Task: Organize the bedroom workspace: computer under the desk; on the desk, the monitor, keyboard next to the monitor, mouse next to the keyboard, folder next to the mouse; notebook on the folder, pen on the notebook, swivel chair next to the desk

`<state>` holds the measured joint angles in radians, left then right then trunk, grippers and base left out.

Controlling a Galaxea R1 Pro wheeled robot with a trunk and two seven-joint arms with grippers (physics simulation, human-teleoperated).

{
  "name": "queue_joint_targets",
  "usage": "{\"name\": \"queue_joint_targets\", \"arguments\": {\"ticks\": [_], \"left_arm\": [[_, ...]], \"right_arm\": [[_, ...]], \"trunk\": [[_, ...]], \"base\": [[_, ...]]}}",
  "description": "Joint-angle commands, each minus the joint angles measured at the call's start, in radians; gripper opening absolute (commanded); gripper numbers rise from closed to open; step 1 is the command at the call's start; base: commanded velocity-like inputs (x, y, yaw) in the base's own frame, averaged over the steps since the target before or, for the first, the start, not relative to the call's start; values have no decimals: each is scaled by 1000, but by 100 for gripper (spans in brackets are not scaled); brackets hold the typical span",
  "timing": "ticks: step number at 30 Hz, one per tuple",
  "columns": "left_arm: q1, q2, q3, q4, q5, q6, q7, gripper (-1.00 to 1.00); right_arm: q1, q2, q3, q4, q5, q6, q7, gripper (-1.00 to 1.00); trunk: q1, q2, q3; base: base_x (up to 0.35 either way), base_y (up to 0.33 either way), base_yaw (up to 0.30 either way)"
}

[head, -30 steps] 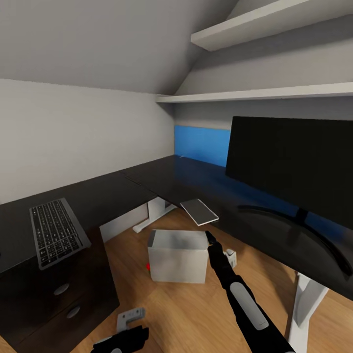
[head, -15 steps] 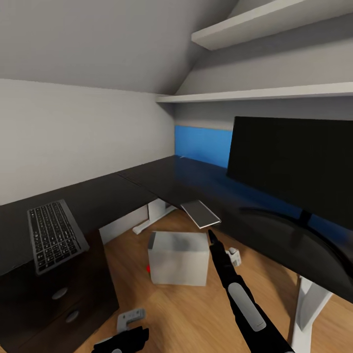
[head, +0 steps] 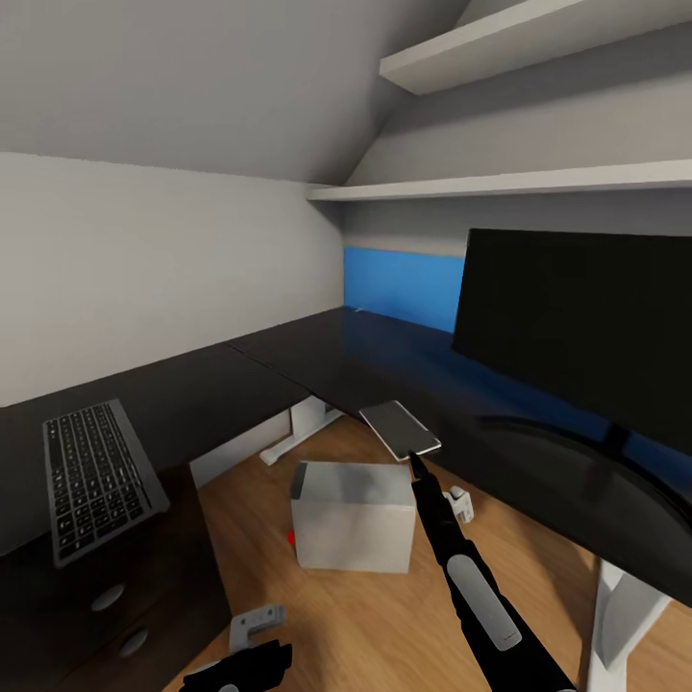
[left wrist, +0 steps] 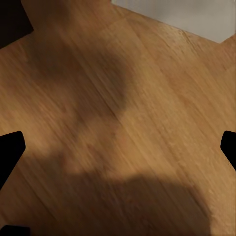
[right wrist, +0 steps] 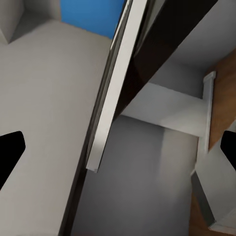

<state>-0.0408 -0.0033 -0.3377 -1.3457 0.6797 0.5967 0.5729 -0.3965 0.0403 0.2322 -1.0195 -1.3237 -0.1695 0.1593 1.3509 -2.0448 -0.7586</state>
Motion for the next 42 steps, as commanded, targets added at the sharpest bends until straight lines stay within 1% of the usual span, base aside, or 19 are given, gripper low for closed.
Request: {"name": "queue_joint_targets", "arguments": {"ticks": [1, 11, 19, 42], "left_arm": [[-1, 0, -1, -1, 11, 1, 10, 100], [-1, -1, -1, -1, 11, 1, 9, 100], [-1, 0, -2, -1, 12, 1, 9, 100], [-1, 0, -1, -1, 12, 2, 10, 100]], "right_arm": [[-1, 0, 3, 1, -11, -6, 5, 100], [-1, 0, 2, 1, -12, -5, 5, 100], [-1, 0, 2, 1, -12, -5, 5, 100], [-1, 1, 3, 4, -14, -5, 3, 100]], "trunk": [[0, 0, -1], [0, 0, -1], [0, 0, -1], [0, 0, -1]], "base": [[103, 25, 0], [35, 8, 0], [142, 29, 0], [26, 1, 0]]}}
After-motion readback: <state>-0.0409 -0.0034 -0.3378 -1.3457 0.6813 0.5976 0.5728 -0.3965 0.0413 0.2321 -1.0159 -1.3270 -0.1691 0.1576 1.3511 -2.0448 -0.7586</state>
